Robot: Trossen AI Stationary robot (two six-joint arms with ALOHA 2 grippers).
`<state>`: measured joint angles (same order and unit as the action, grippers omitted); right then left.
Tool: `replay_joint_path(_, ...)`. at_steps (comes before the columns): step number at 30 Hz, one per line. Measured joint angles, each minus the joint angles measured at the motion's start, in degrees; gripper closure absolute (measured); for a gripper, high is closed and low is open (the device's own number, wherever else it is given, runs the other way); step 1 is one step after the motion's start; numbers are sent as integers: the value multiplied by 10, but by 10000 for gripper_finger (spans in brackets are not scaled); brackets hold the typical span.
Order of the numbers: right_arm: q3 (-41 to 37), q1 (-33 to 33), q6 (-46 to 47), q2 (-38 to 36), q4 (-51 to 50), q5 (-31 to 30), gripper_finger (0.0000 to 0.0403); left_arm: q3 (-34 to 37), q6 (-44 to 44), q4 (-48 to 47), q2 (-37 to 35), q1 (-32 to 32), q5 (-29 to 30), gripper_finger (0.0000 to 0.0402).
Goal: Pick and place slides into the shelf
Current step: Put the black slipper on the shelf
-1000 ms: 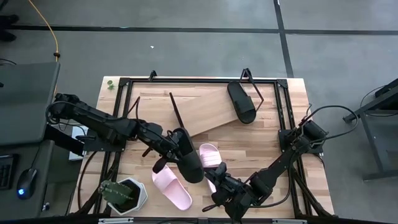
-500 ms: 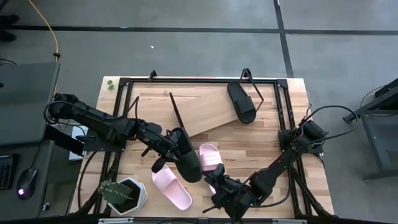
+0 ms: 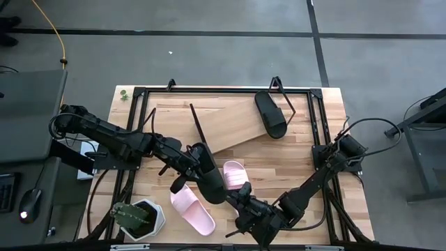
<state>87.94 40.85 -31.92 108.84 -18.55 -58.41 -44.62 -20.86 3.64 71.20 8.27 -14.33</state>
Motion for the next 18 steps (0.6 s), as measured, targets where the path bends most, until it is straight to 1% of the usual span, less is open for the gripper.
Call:
replay_joint_path(12,0,-39,10,0,9,4,213,0,0,4,0,0,11,383)
replay_joint_path(18,0,-53,10,0,9,17,213,0,0,4,0,0,14,383)
